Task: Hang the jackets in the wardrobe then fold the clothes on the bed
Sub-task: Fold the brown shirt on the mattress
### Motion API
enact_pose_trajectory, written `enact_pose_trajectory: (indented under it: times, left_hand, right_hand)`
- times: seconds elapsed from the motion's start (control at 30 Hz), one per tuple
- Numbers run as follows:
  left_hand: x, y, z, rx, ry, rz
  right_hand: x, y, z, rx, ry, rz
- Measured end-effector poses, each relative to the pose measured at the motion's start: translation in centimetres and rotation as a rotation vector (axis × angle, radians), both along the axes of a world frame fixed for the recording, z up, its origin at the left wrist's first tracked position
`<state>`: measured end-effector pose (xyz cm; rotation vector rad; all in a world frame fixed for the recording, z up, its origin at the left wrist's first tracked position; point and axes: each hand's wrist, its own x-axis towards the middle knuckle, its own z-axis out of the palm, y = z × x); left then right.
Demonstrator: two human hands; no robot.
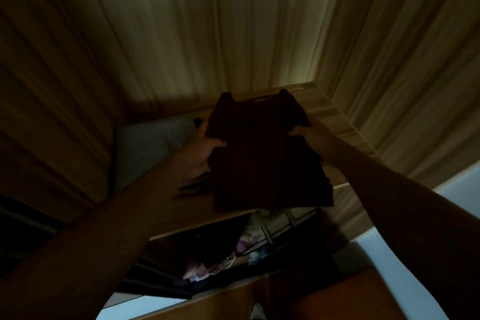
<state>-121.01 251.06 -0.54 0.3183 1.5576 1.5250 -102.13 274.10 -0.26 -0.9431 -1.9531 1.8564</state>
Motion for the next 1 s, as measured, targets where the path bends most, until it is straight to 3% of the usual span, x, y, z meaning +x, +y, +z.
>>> enact_pose_trajectory:
  times: [0.1, 0.23, 0.3, 0.4, 0.57, 0.7, 0.83, 1.0]
  left_hand:
    - [-2.3, 1.9, -0.3, -0.016, 0.059, 0.073]
    - [-2.5, 2.5, -3.3, -0.486, 0.519, -0.093]
    - [-2.1, 2.8, -5.2, -0.565, 0.501, -0.199]
    - [-1.5, 3.6, -6.2, -0.66, 0.657, -0.404]
    - [0.2, 5.6, -8.4, -0.871, 0.837, -0.643]
    - [1.3, 6.3, -8.5, -0.92, 0.899, -0.669]
    - [0.4, 7.5, -8.6, -0.932, 1.039, -0.463]
    - [-1.5, 9.6, -11.3, -0.841, 1.194, -0.314]
  right_hand:
    - [-3.6, 3.6, -0.6, 0.126, -0.113, 0.006]
    - [-4.8, 5.5, -6.0, 0.225, -0.436, 0.341]
    - [-4.7, 5.4, -8.9, 0.363, -0.599, 0.516]
    - [-5.3, 4.6, -11.4, 0.52, -0.614, 0.576]
    - [-6.5, 4.0, -11.9, 0.601, -0.537, 0.56]
    - [-7.1, 4.2, -11.4, 0.639, -0.539, 0.636]
    - [-8.4, 4.0, -11.3, 0.684, -0.558, 0.666]
    - [-10.8, 2.3, -12.6, 1.154, -0.677, 0.471]
